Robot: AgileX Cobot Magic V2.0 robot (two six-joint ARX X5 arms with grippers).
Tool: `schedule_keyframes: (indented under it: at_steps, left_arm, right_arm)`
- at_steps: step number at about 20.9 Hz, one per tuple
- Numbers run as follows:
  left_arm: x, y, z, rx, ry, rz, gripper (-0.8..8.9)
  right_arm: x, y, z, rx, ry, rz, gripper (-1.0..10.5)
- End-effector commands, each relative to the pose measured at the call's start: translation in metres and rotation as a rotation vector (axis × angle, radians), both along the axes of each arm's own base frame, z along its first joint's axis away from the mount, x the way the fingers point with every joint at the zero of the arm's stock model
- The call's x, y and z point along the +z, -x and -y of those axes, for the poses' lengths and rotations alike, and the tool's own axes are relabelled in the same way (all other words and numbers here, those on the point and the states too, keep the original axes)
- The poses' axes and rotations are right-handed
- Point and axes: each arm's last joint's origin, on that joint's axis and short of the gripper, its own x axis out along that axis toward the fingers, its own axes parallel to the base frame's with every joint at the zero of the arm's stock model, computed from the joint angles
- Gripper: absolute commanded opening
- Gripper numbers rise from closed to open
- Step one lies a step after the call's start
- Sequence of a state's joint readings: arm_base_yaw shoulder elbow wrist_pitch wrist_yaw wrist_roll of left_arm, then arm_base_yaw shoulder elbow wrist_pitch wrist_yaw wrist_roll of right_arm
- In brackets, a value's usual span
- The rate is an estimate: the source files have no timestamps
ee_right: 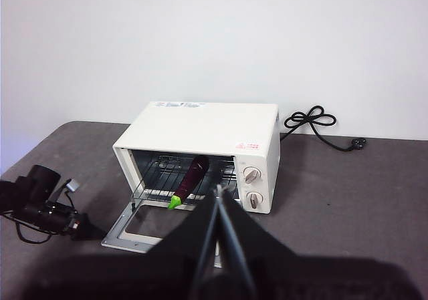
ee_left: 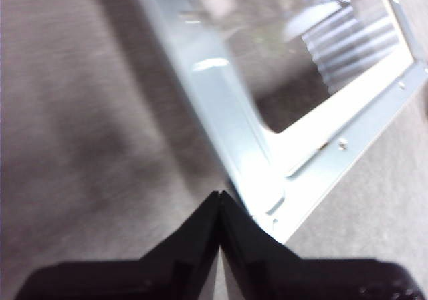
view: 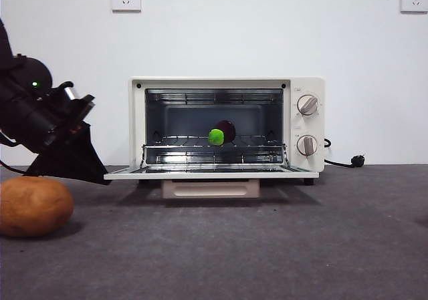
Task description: Take the eggplant from the table,put the eggplant in the oven
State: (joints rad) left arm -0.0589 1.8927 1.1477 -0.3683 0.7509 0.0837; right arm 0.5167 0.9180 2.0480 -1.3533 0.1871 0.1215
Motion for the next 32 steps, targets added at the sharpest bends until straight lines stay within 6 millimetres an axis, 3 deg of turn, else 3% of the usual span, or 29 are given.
schedule_keyframes:
  at_steps: [1,11,23,32]
  left_arm:
    - [-0.005,0.002,0.007,-0.020,0.008,-0.011,-0.06]
    - [-0.004,0.002,0.014,-0.043,0.022,0.002,-0.06]
    - [0.003,-0.004,0.000,-0.016,0.210,-0.017,-0.06]
    - [0.015,-0.008,-0.001,-0.004,0.251,0.034,-0.06]
  right_arm:
    - [-0.002,0.001,0.001,0.002,-0.006,-0.026,-0.1]
    - [-0.002,0.002,0.000,0.034,-0.031,-0.036,-0.1]
    - [-0.003,0.001,-0.001,0.034,-0.027,-0.041,-0.1]
    - [-0.003,0.001,-0.001,0.034,-0.027,-0.041,-0.1]
